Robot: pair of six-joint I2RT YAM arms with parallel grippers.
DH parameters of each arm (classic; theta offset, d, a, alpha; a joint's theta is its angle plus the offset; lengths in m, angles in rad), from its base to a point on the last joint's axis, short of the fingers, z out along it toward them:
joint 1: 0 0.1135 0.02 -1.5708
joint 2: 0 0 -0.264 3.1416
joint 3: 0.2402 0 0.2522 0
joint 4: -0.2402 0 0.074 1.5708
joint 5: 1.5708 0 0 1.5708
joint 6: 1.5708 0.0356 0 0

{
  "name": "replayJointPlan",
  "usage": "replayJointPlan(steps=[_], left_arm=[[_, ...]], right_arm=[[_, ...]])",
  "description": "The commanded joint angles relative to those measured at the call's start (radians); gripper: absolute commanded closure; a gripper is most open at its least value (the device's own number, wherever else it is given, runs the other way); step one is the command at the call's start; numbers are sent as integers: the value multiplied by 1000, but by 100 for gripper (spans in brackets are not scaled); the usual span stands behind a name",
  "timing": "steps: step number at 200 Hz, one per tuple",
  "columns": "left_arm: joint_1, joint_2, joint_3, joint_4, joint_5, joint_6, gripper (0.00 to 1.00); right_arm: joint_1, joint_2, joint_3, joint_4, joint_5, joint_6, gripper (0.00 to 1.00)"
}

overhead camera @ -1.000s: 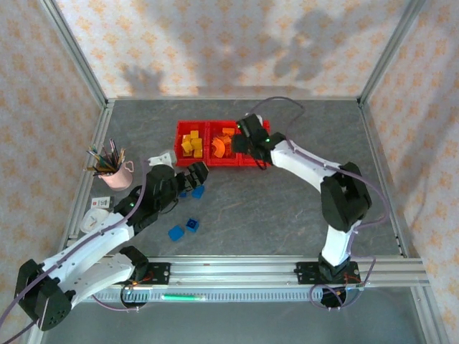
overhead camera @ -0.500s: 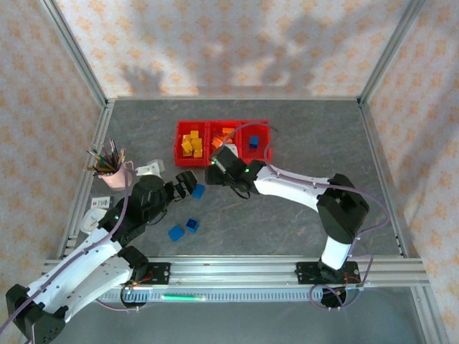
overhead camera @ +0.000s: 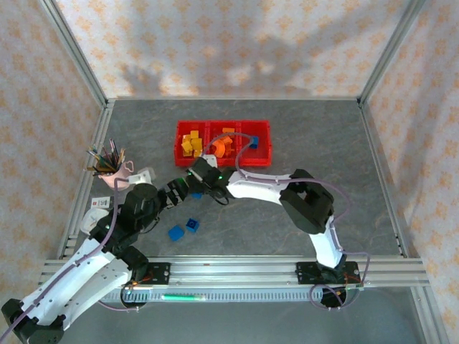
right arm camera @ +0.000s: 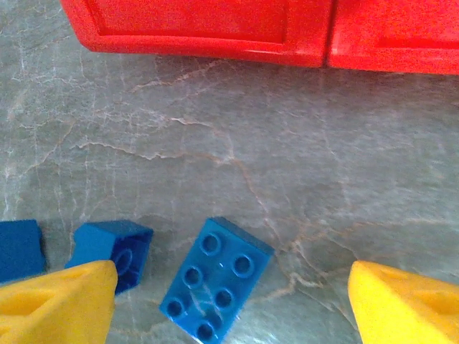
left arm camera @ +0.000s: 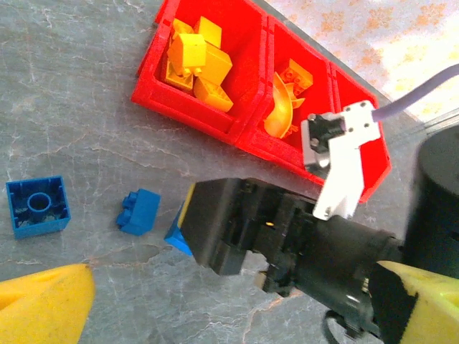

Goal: Sort the legos into containers by color
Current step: Move the lego to the center of the table, then pick up the lego from the center of the table.

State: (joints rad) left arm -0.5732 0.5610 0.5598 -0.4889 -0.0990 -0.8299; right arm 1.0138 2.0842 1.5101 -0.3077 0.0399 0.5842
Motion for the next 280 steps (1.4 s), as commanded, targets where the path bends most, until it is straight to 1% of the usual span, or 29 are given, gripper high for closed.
replayJointPlan(steps=[1, 19, 42, 84, 119, 133, 164, 178, 196, 213, 227, 243, 280], left_arm=[[12, -18, -10, -50, -42, -15, 1], [11, -24, -12, -50, -44, -17, 1], [12, -23, -15, -50, -40, -20, 1], [11, -21, -21, -38, -34, -22, 1], [12, -18, -23, -31, -27, -25, 1], [12, -18, -23, -27, -24, -25, 1], [12, -20, -15, -36, -23, -26, 1], [12, -25, -11, -44, -22, -26, 1], [11, -32, -9, -53, -27, -26, 1], [12, -36, -9, -55, -31, -26, 1], [12, -36, -10, -53, -28, -26, 1], [12, -35, -8, -54, -24, -25, 1], [12, -38, -5, -60, -25, -20, 1]], right_arm=[[4, 51, 58, -54, 58, 32, 19], [7, 89, 96, -79, 66, 32, 22], [16, 100, 102, -114, 114, 37, 25], [23, 52, 42, -157, 153, 42, 34], [36, 13, 14, -220, 197, 42, 37], [38, 12, 13, -234, 187, 43, 37], [39, 28, 14, -221, 141, 53, 43], [44, 36, 26, -220, 116, 61, 43], [58, 45, 47, -228, 98, 77, 33], [66, 35, 40, -212, 101, 97, 30], [66, 39, 41, -216, 111, 112, 30], [66, 43, 41, -234, 121, 121, 33], [66, 4, -31, -240, 138, 135, 43]])
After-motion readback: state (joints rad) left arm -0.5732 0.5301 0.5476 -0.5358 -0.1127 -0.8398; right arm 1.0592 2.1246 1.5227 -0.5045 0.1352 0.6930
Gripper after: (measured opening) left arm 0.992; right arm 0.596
